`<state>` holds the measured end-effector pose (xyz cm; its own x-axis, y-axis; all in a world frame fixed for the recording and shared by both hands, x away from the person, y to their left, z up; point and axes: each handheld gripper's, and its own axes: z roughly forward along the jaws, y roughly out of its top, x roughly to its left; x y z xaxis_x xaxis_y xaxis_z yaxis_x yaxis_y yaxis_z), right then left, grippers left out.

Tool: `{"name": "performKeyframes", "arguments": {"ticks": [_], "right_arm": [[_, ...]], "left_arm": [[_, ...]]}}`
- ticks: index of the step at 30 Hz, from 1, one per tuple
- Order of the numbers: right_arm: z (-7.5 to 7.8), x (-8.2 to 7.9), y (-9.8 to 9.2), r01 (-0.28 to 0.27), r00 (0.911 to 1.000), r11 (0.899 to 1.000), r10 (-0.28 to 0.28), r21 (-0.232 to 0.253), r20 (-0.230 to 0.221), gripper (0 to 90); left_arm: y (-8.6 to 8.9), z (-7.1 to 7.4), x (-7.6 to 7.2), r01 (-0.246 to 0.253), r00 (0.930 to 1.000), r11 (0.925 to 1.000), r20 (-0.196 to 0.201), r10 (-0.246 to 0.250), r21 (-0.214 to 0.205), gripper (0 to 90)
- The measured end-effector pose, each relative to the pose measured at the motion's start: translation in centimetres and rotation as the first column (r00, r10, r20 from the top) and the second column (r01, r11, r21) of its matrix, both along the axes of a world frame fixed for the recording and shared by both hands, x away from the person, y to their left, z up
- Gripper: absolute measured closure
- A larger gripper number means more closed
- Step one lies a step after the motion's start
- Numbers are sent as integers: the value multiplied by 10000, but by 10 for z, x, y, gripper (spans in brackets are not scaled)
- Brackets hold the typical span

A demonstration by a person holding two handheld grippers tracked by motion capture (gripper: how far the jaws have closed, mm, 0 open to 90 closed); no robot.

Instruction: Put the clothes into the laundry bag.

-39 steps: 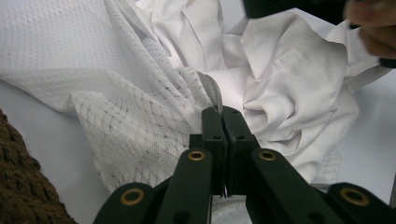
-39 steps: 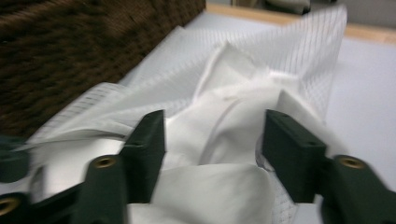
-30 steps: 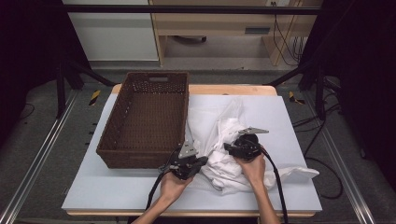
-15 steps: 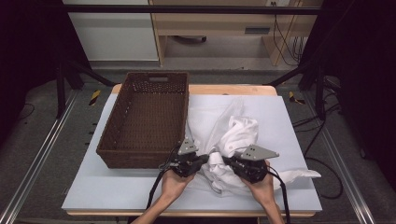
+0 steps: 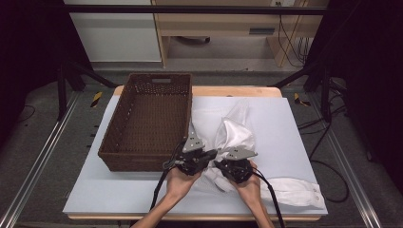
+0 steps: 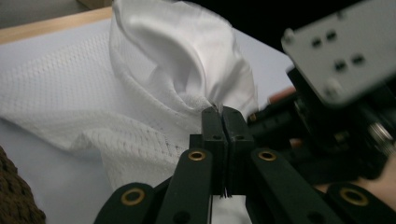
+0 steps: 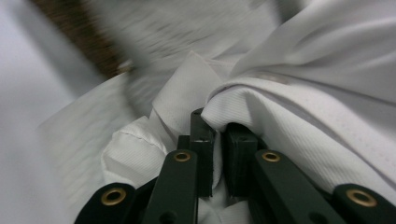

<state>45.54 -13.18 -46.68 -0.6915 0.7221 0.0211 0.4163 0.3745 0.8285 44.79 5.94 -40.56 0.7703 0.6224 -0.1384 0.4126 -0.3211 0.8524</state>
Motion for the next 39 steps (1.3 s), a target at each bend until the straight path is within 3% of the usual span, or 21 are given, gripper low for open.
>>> {"name": "performKeyframes", "arguments": {"ticks": [3,6,7,10,15,19,22,24,25,29,30,33,36,39], "right_arm": [[-1,3,-1,124,9999,9995,-123,286,-50,785],[6,-3,-6,97,9999,9982,-94,591,-56,668],[11,-6,-9,195,9998,9972,-192,715,-41,605],[23,-17,-19,316,9994,9964,-328,791,135,538],[42,-30,-49,956,9928,9902,-1023,1018,623,401],[48,-23,-70,2033,9719,9720,-2150,1180,959,299],[42,-5,-72,2244,9711,9700,-2306,937,612,253],[33,11,-67,2236,9741,9722,-2253,688,182,285],[28,16,-64,2147,9767,9747,-2143,623,-131,342],[19,22,-56,1600,9839,9847,-1535,689,-912,823],[20,20,-55,1491,9866,9872,-1446,571,-750,887],[28,8,-57,1034,9937,9915,-995,789,-525,900],[38,-8,-56,307,9992,9900,-269,1380,-296,900],[41,-22,-44,-507,9982,9877,547,1478,-231,900]], "left_arm": [[5,-14,-1,6,9997,10000,-234,-7,-16,886],[10,-24,-1,-23,9991,10000,-426,26,68,885],[10,-26,-1,-15,9990,9999,-453,21,143,886],[11,-28,-2,-16,9990,9998,-447,26,207,885],[11,-29,-2,-60,9992,9997,-405,69,222,885],[10,-30,-1,-26,9991,9995,-413,38,300,884],[9,-30,1,11,9990,9996,-440,2,293,884],[9,-30,1,-7,9991,9995,-418,20,302,884],[9,-30,1,-23,9992,9995,-403,35,309,884],[11,-31,4,-92,9987,9996,-491,104,259,884],[11,-31,4,-108,9988,9996,-480,121,269,884],[11,-29,4,-130,9990,9996,-435,141,267,884],[11,-27,5,-164,9988,9997,-454,172,190,884],[10,-24,6,-176,9989,9997,-424,182,144,884]]}}
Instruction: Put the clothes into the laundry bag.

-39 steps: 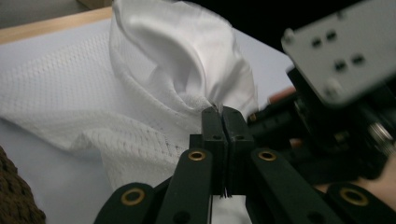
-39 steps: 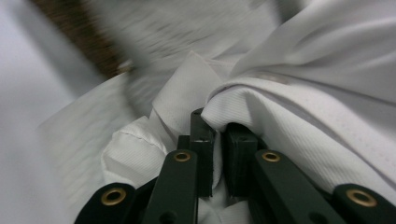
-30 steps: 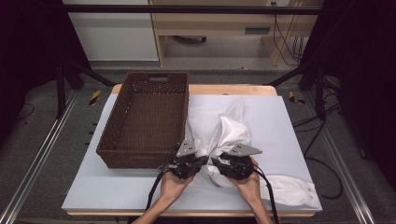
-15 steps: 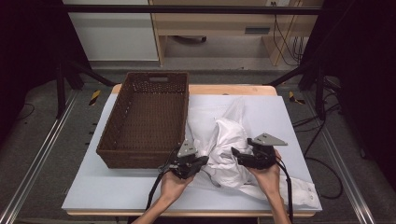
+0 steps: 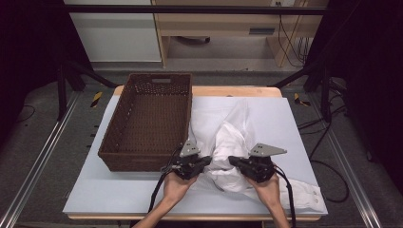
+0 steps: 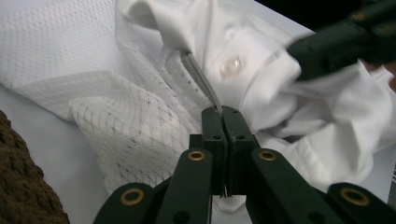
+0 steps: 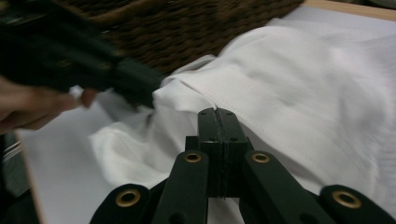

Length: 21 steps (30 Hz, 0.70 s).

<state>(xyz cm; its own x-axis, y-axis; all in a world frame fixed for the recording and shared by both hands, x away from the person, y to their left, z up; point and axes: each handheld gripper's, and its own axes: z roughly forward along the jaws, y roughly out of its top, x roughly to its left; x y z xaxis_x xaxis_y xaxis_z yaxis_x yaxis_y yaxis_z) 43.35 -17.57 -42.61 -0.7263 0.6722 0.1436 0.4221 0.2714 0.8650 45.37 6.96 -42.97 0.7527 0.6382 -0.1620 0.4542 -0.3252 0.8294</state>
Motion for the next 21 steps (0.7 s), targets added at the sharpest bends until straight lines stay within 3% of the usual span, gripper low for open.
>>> {"name": "performKeyframes", "arguments": {"ticks": [3,5,9,11,15,18,21], "right_arm": [[-9,-2,16,-393,9991,9980,384,-492,-188,900],[-20,4,25,-502,9974,9967,468,-642,-540,900],[-36,17,43,-310,9944,9949,209,-963,-1038,900],[-36,24,45,73,9949,9954,-169,-958,-994,899],[-43,33,48,1507,9879,9845,-1533,-902,-225,893],[-45,32,49,1557,9876,9840,-1569,-864,-76,879],[-36,24,40,1328,9909,9887,-1341,-695,-139,768]], "left_arm": [[1,6,0,-11,10000,9998,90,13,-173,885],[2,13,-1,15,9998,9992,194,-7,-411,885],[2,25,-5,132,9990,9984,438,-108,-544,886],[0,26,-9,209,9984,9992,525,-192,-331,886],[0,12,-12,226,9991,9997,363,-224,-42,886],[0,-1,-10,215,9996,9995,152,-218,231,886],[0,-5,-8,121,9999,9994,104,-124,333,886]]}}
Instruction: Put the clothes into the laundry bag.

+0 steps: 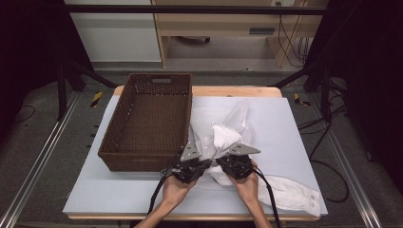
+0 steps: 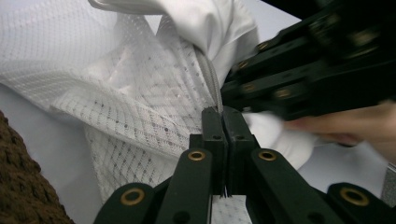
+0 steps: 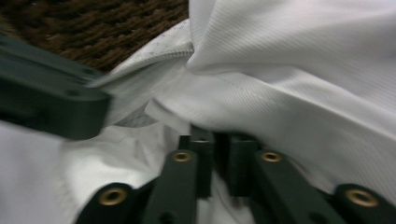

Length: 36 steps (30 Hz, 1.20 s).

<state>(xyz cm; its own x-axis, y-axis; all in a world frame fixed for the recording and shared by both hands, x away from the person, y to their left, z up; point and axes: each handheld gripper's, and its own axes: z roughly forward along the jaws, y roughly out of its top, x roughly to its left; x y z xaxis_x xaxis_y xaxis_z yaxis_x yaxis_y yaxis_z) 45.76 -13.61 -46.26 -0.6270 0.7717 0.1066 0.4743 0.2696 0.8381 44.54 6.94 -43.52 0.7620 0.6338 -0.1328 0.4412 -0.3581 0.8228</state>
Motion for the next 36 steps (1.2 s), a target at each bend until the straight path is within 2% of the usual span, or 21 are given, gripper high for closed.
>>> {"name": "performKeyframes", "arguments": {"ticks": [4,7,9,11,12,13,15,16,17,19,20,21,25,27,29,33,34,36], "right_arm": [[16,-19,-19,-39,9990,10000,39,-8,456,658],[31,-28,-41,313,9938,9991,-341,284,1061,598],[39,-27,-53,848,9858,9951,-913,513,1412,481],[45,-18,-58,1391,9771,9886,-1465,578,1543,358],[46,-12,-57,1491,9756,9867,-1575,650,1530,303],[45,-3,-55,1487,9784,9868,-1562,637,1356,282],[37,15,-47,1202,9893,9921,-1226,345,785,296],[34,20,-44,1150,9917,9930,-1164,276,539,339],[29,25,-40,967,9952,9949,-971,278,108,442],[25,27,-36,680,9974,9972,-672,312,-266,683],[24,25,-35,515,9981,9980,-501,373,-364,797],[25,22,-35,327,9992,9987,-318,380,-241,833],[36,3,-38,-358,9994,9988,359,348,4,861],[38,-10,-34,-945,9954,9943,937,500,189,861],[34,-20,-25,-1479,9889,9885,1474,317,183,860],[17,-17,-3,-1771,9838,9840,1764,-191,-335,860],[11,-12,4,-1633,9860,9854,1613,-481,-428,860],[3,-2,13,-1362,9891,9879,1313,-740,-668,861]], "left_arm": [[2,-2,2,-83,10000,10000,15,83,-1,885],[2,-3,2,-74,10000,10000,13,74,26,885],[2,-3,2,-48,10000,10000,34,47,79,885],[1,-3,2,-31,10000,9999,73,30,104,885],[2,-2,2,-47,9999,9999,101,46,119,885],[2,-2,2,-61,9999,9999,114,60,114,885],[2,-1,3,-63,9998,9998,198,60,189,885],[2,0,2,-79,9996,9997,259,73,238,885],[2,0,2,-92,9995,9996,300,84,264,885],[3,2,2,-119,9992,9994,390,106,332,886],[3,2,2,-135,9991,9994,409,122,328,886],[3,2,2,-129,9991,9994,416,115,335,886],[4,5,3,-152,9990,9995,432,140,281,885],[5,9,3,-192,9986,9997,490,184,150,886],[6,13,3,-215,9981,9998,586,214,13,886],[7,25,-1,-143,9966,9994,813,167,-306,886],[7,27,-2,-88,9961,9994,880,116,-330,886],[7,31,-5,-14,9952,9993,977,50,-366,887]]}}
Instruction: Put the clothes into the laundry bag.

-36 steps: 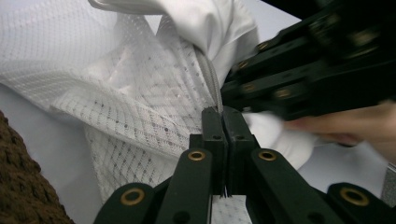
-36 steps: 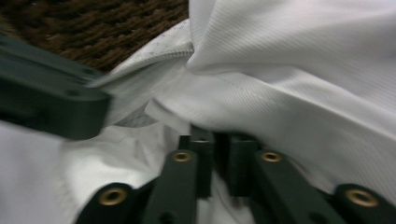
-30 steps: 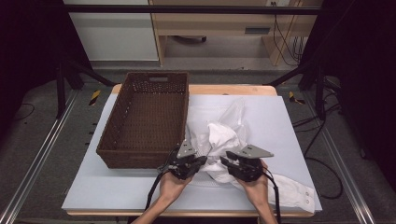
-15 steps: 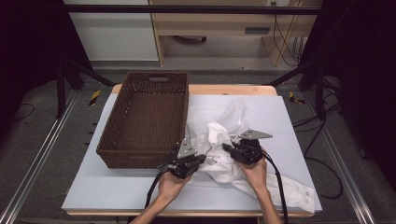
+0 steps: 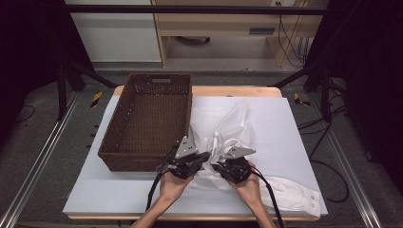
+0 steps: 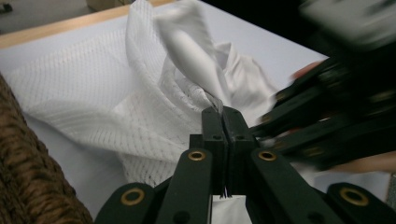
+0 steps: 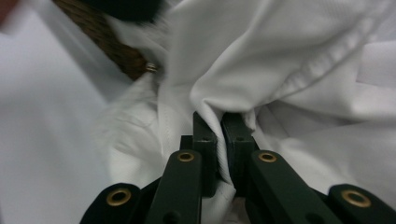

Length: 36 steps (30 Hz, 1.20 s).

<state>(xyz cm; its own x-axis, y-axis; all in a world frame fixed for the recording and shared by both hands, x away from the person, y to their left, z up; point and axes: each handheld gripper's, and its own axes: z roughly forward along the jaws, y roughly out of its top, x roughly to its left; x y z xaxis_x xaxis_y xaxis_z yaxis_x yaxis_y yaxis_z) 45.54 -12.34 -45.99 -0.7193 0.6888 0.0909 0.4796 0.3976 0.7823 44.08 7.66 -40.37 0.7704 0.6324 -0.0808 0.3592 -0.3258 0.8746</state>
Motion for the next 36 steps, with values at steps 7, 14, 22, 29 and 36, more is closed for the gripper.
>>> {"name": "performKeyframes", "arguments": {"ticks": [7,14,22,29,36], "right_arm": [[-11,23,4,1591,9866,9872,-1595,141,349,853],[16,-6,-19,819,9908,9919,-916,966,999,621],[51,-15,-43,1127,9693,9793,-1456,1683,1979,438],[48,4,-17,588,9847,9886,-802,1386,1544,883],[20,-6,-9,82,9972,9988,-116,474,734,899]], "left_arm": [[3,-8,-2,31,10000,9994,-38,-30,348,887],[5,-17,4,-106,9996,9985,-274,120,530,885],[2,-20,4,-45,9995,9980,-311,65,631,885],[5,-17,5,-147,9994,9986,-302,162,512,885],[11,-1,3,-238,9997,9997,-39,238,-26,886]]}}
